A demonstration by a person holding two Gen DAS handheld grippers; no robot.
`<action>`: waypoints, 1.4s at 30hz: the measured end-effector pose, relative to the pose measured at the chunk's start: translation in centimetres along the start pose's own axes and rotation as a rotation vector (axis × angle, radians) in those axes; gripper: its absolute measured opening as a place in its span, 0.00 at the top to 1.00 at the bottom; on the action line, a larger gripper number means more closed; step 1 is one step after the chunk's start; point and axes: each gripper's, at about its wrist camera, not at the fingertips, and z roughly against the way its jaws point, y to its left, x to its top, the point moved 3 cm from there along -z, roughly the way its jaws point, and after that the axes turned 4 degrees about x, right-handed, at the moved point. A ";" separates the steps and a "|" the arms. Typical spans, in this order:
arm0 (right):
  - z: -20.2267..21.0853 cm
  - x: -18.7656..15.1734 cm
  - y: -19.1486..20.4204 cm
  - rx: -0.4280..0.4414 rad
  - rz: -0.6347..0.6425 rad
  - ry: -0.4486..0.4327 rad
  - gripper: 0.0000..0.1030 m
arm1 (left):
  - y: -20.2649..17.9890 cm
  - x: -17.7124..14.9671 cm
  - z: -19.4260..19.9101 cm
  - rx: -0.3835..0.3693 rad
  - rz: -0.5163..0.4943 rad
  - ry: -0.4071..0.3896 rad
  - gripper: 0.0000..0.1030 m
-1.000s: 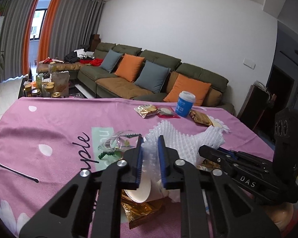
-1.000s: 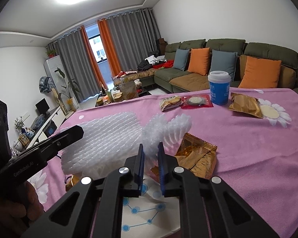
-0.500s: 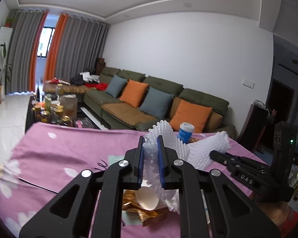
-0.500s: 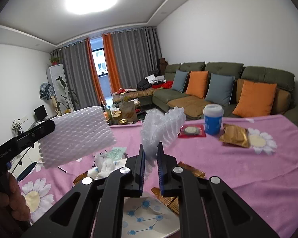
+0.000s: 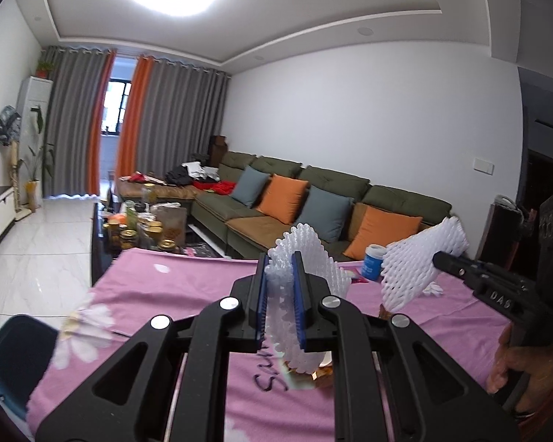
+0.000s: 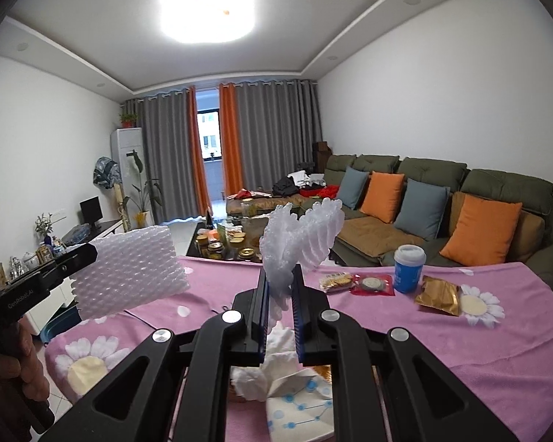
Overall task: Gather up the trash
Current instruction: 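Carry both foam nets to the teal bin and release them inside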
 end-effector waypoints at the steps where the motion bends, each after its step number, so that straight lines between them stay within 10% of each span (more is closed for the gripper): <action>1: 0.2 0.1 0.4 0.010 0.005 -0.002 0.90 | 0.2 0.1 0.5 0.012 0.001 -0.004 0.88; 42: -1.6 -0.4 26.7 0.631 0.272 0.106 0.90 | 22.2 -1.6 28.6 0.607 0.118 -0.076 0.88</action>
